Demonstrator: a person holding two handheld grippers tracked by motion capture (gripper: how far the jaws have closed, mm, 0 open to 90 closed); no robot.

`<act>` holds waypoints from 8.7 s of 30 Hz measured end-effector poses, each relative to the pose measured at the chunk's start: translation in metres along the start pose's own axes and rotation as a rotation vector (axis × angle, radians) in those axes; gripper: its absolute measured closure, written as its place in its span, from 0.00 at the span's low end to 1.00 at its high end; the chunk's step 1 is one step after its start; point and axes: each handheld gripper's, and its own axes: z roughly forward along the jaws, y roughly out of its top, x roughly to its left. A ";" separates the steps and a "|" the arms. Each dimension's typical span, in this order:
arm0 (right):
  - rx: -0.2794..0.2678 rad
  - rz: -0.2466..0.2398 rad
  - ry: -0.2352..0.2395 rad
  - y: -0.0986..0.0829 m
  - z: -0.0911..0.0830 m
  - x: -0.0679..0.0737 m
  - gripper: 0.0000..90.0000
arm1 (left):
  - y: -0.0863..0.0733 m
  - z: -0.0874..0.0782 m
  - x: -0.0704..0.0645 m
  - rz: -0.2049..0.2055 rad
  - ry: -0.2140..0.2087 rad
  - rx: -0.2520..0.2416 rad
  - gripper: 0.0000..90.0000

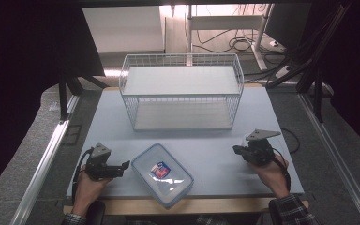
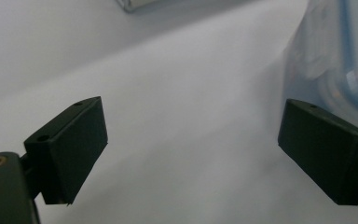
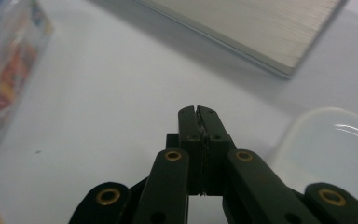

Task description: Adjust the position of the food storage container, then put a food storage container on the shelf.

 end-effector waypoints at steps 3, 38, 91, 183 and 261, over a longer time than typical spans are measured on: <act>-0.001 -0.021 0.053 0.000 0.001 0.017 0.99 | 0.000 -0.002 0.000 0.007 -0.011 -0.007 0.17; 0.144 -0.147 0.314 -0.010 0.037 0.109 0.99 | 0.016 0.011 -0.034 0.034 -0.253 0.097 1.00; -0.022 -0.047 0.053 -0.004 0.015 0.046 0.53 | 0.018 0.002 -0.052 0.087 -0.185 0.016 0.43; 0.050 0.277 0.343 0.022 0.040 0.039 0.52 | 0.052 0.042 -0.049 -0.214 -0.565 0.091 0.46; -0.252 0.246 0.317 0.133 -0.011 0.010 0.58 | 0.176 -0.027 -0.036 -0.060 -0.430 -0.167 0.54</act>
